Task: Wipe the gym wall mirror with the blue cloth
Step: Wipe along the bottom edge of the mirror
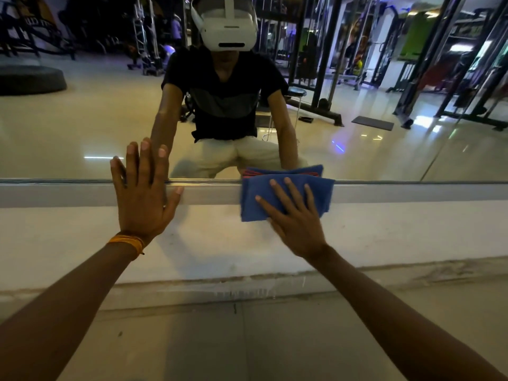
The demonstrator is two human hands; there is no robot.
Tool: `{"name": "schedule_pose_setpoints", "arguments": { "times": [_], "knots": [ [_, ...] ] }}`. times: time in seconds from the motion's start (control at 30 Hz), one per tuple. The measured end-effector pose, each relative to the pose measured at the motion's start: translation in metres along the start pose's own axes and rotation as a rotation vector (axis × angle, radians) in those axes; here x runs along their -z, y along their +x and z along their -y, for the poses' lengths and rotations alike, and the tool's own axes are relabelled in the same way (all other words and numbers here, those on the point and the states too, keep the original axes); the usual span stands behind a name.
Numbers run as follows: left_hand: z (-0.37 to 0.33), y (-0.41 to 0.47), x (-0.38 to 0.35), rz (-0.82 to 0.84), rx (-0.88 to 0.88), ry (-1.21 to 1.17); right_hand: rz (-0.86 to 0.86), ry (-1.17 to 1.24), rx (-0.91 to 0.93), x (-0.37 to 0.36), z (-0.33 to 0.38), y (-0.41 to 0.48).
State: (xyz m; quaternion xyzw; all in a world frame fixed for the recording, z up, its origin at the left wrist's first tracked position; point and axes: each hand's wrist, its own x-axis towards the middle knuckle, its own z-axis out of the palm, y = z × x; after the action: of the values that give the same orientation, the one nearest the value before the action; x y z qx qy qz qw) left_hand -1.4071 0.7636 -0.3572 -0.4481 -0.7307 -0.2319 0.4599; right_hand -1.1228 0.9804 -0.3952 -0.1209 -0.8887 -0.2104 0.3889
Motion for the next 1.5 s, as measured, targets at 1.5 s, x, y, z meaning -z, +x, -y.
{"name": "schedule_pose_setpoints", "arguments": {
  "times": [1.5],
  "knots": [
    [0.037,-0.001,0.029,0.050,-0.090,-0.026,-0.090,0.156,-0.388,-0.028,0.098,0.027]
  ]
}}
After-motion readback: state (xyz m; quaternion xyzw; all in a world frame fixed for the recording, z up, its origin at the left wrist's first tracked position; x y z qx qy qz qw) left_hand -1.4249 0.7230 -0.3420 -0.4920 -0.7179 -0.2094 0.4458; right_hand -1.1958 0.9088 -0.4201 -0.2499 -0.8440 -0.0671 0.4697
